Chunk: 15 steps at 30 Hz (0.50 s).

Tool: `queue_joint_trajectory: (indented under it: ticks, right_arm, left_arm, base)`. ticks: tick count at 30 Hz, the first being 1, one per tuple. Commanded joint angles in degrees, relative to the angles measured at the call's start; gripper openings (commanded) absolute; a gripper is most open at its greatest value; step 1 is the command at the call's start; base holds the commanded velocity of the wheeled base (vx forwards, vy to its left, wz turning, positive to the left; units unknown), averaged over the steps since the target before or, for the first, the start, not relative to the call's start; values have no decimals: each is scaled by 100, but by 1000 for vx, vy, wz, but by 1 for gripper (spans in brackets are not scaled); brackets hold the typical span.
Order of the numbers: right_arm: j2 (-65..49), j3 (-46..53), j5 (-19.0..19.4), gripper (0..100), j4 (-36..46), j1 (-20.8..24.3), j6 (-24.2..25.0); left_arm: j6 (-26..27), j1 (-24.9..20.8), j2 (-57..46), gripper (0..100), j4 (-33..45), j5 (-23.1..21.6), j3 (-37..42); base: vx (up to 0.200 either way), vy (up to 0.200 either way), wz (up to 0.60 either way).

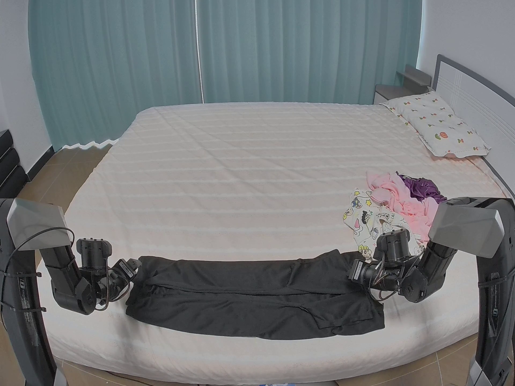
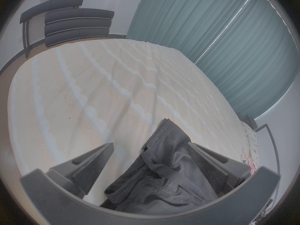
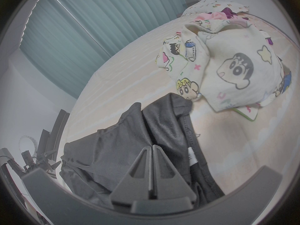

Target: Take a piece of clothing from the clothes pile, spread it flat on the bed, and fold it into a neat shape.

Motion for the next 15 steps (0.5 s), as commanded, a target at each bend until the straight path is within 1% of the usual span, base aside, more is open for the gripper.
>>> queue_joint_trajectory:
  ticks: [1, 4, 8, 9, 11, 12, 13, 15]
  right_arm:
    - [-81, 144, 2, 100, 0, -45, -12]
    - [-134, 171, 11, 100, -18, -45, -4]
    - [-450, 267, 11, 100, -26, -45, 102]
    - [-538, 346, 11, 100, -26, -28, 128]
    - [-670, 505, 11, 100, -26, 16, 260]
    - [-670, 505, 11, 100, -26, 16, 260]
    - [-740, 619, 2, 100, -26, 34, 348]
    - [-802, 812, 2, 100, -35, 43, 409]
  left_arm:
    - [-3, 1, -76, 100, -2, 13, -24]
    - [6, 1, -137, 100, 7, 13, -68]
    - [67, -7, -199, 100, 174, -5, -499]
    - [120, -7, -181, 100, 297, -14, -675]
    - [401, -7, -155, 100, 701, -49, -1062]
    - [401, -7, -155, 100, 701, -49, -1062]
    - [691, -7, -58, 100, 1088, -145, -1413]
    - [841, -16, 38, 100, 1422, -286, -1721]
  base:
    - [0, 0, 0]
    - [0, 0, 0]
    - [0, 0, 0]
    - [0, 0, 0]
    - [0, 0, 0]
    - [0, 0, 0]
    - [0, 0, 0]
    - [0, 0, 0]
